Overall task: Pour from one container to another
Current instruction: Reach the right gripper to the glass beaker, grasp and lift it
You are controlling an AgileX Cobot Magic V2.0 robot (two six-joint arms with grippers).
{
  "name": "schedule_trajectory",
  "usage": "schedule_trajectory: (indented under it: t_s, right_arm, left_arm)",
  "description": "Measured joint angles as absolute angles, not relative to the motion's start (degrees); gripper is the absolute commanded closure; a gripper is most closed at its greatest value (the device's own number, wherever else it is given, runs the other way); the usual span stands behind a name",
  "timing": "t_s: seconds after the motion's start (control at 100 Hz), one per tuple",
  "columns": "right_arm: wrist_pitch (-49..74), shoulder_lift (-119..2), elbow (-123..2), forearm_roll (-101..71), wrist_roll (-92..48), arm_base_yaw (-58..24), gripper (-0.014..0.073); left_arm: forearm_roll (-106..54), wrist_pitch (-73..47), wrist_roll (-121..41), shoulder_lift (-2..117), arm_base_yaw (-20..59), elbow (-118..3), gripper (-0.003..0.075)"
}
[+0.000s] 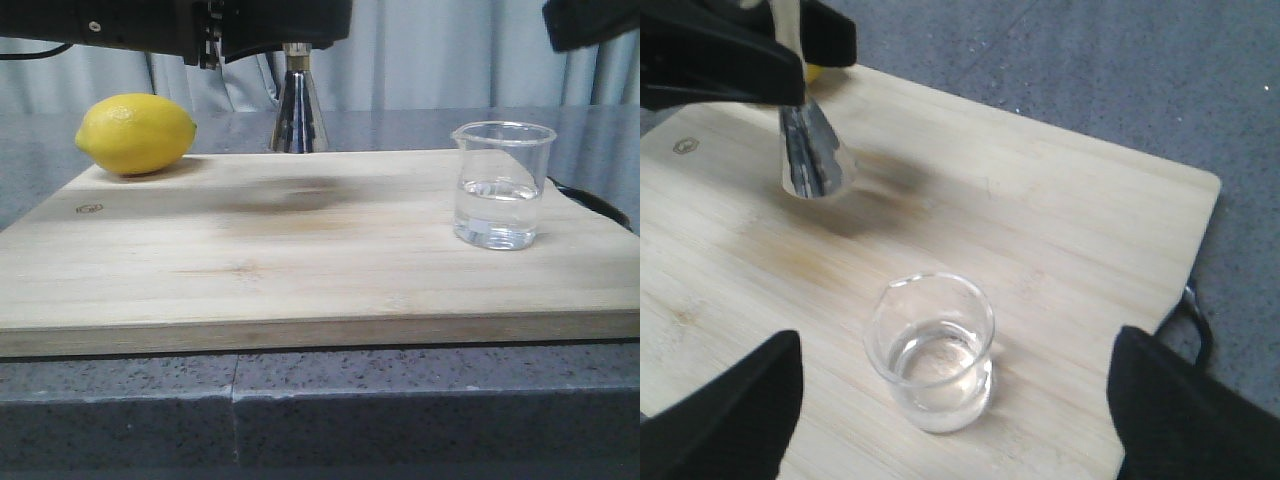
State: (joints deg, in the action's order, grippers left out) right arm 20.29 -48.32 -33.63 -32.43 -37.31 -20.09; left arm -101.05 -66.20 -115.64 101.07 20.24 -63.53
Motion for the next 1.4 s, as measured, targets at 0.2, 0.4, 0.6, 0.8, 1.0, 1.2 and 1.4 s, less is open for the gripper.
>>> schedule_trajectory:
  t_s: [0.2, 0.4, 0.6, 0.8, 1.0, 1.2, 1.4]
  right_arm:
    - [10.23, -47.82, -25.47, -34.19, -37.78, -26.1, 0.0052]
    - [-5.08, -46.65, -17.9, -35.96, -37.72, -36.23, 0.0052]
    - [-19.21, -48.84, -13.03, -37.02, -34.46, -43.46, 0.0052]
    - [-25.76, -53.66, -12.93, -37.28, -33.21, -44.81, 0.0052]
    - [-30.89, -59.19, -12.93, -36.47, -29.19, -44.93, 0.0052]
    - [-36.58, -64.78, -12.93, -32.74, -23.92, -44.93, 0.0052]
    - [-42.25, -69.39, -12.93, -29.3, -19.72, -44.93, 0.0052]
  left_arm:
    - [-101.05, -66.2, -115.64, 101.07, 20.24, -63.53, 0.0461]
    - [-101.01, -66.2, -115.64, 101.07, 20.24, -63.53, 0.0461]
    - [-101.01, -66.2, -115.64, 101.07, 20.24, -63.53, 0.0461]
    - [-101.01, -66.2, -115.64, 101.07, 20.24, -63.53, 0.0461]
    - [-101.01, -66.2, -115.64, 101.07, 20.24, -63.53, 0.0461]
    - [-101.01, -66.2, -115.64, 101.07, 20.24, -63.53, 0.0461]
    - [-101.01, -66.2, -115.64, 101.07, 20.24, -63.53, 0.0461]
